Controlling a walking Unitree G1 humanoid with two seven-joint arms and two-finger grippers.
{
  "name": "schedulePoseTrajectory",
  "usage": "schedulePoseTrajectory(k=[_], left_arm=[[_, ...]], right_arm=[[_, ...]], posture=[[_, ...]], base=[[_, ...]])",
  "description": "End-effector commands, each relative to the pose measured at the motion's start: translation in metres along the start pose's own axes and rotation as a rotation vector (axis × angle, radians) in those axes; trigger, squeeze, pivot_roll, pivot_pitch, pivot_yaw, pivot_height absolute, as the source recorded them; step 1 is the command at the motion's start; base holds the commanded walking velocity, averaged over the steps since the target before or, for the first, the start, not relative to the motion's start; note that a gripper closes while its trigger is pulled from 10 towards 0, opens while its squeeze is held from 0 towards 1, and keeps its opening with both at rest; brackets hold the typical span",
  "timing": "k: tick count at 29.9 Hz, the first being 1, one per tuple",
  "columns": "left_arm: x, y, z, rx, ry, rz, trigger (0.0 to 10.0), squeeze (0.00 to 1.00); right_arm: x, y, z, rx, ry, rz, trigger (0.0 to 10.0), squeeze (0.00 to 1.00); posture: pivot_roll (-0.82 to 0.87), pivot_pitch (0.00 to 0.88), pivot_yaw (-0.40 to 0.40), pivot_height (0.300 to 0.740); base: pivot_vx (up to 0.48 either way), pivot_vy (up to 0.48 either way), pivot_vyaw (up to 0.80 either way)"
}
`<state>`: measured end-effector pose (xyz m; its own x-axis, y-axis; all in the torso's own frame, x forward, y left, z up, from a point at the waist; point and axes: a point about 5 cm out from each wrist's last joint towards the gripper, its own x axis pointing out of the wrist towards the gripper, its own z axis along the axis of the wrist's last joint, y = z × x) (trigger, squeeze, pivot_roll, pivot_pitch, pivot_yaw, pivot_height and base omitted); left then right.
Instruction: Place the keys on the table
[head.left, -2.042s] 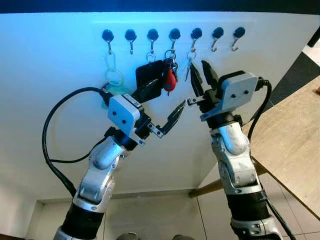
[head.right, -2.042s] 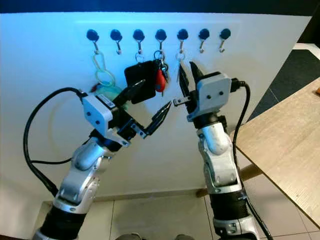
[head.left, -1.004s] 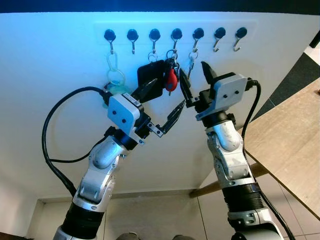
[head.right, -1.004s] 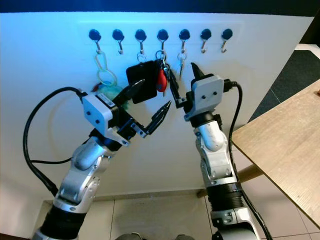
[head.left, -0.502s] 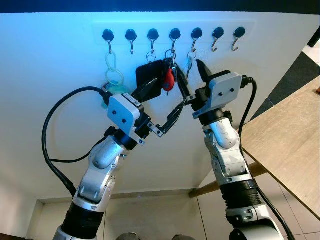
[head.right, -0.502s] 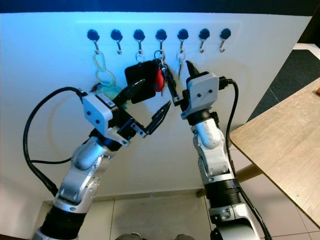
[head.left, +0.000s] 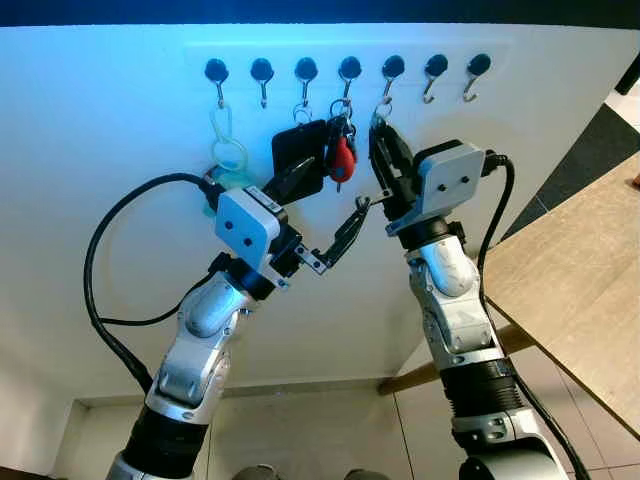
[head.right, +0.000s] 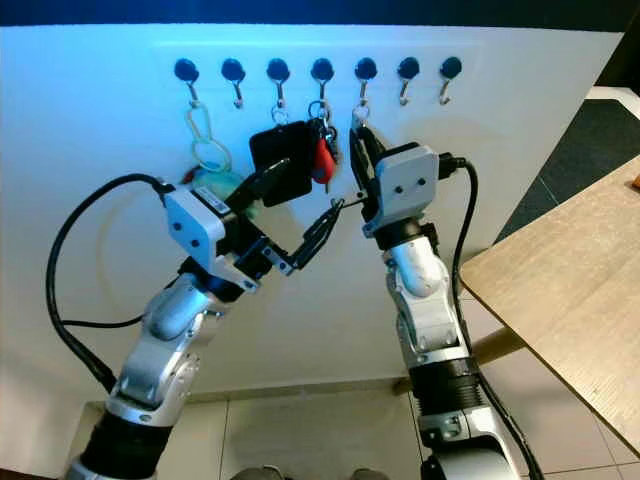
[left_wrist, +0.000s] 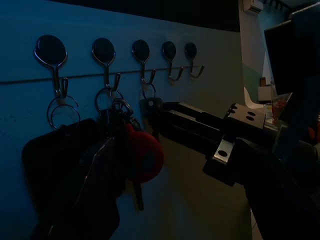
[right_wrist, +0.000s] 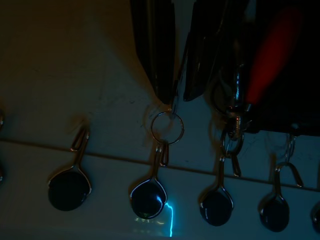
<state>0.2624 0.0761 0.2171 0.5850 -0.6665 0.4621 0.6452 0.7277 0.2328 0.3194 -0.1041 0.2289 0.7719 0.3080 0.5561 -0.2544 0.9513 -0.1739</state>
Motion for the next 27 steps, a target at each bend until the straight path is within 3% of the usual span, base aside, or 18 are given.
schedulePoseTrajectory(k=[1, 16, 27], left_arm=[[-0.001, 0.000, -0.003, 0.006, 0.023, -0.002, 10.0, 0.00], [0.000, -0.001, -0.002, 0.003, 0.019, -0.005, 10.0, 0.00], [0.000, -0.001, -0.003, 0.001, 0.020, -0.008, 10.0, 0.00]], right_arm=[[-0.001, -0.003, 0.001, -0.007, -0.006, -0.017, 10.0, 0.00], [0.002, 0.001, 0.031, -0.017, -0.134, -0.013, 10.0, 0.00], [0.007, 0.004, 0.037, -0.007, -0.150, -0.007, 10.0, 0.00]], posture=[[0.06, 0.088, -0.028, 0.740], [0.05, 0.090, -0.024, 0.740], [0.05, 0.090, -0.024, 0.740]], base=[[0.000, 0.000, 0.00], [0.000, 0.000, 0.00], [0.000, 0.000, 0.00]])
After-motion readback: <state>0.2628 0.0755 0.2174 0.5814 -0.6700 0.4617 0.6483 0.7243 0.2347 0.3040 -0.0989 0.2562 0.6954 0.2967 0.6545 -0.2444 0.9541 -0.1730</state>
